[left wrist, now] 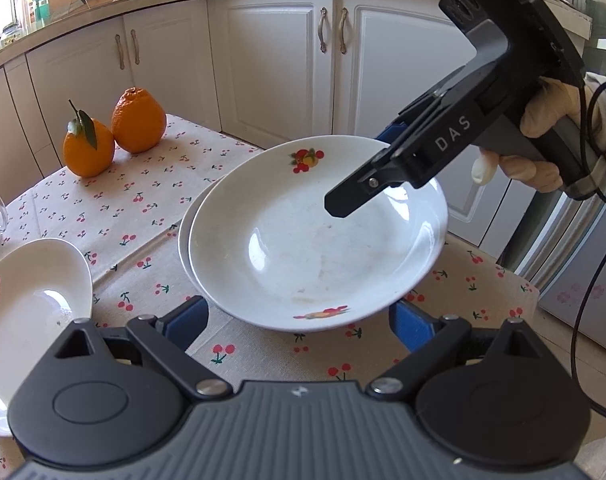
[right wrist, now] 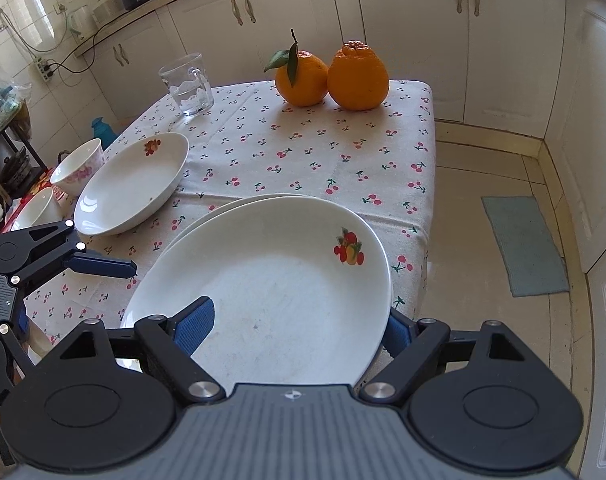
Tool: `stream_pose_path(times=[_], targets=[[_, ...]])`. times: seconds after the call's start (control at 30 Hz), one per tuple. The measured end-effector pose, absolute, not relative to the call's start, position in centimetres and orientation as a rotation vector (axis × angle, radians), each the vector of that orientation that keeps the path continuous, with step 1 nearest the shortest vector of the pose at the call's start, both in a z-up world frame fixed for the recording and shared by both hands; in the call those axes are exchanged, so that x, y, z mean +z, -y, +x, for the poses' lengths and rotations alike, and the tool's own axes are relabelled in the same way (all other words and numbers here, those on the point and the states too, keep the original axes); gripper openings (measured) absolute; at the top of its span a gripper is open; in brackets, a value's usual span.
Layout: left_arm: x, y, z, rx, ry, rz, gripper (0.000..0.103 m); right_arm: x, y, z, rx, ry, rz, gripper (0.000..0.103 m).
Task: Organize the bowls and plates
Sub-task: 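Lower the held plate onto the other white plate with the right tool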
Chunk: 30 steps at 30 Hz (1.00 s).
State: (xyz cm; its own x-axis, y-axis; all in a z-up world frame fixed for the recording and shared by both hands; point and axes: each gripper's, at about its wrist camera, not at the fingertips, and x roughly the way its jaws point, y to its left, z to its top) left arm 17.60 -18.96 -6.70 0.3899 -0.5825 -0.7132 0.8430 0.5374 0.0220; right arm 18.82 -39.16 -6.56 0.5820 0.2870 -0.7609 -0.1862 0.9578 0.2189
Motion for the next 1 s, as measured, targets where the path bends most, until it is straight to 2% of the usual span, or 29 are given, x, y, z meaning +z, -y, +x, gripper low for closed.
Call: stream_pose_path(times=[1.0], targets=[[-5.6,15.8,15.6,-0.893,-0.69,0.368,0.096,-6.4,37.5,16.4,0.175,-0.925,0.059,0.09]])
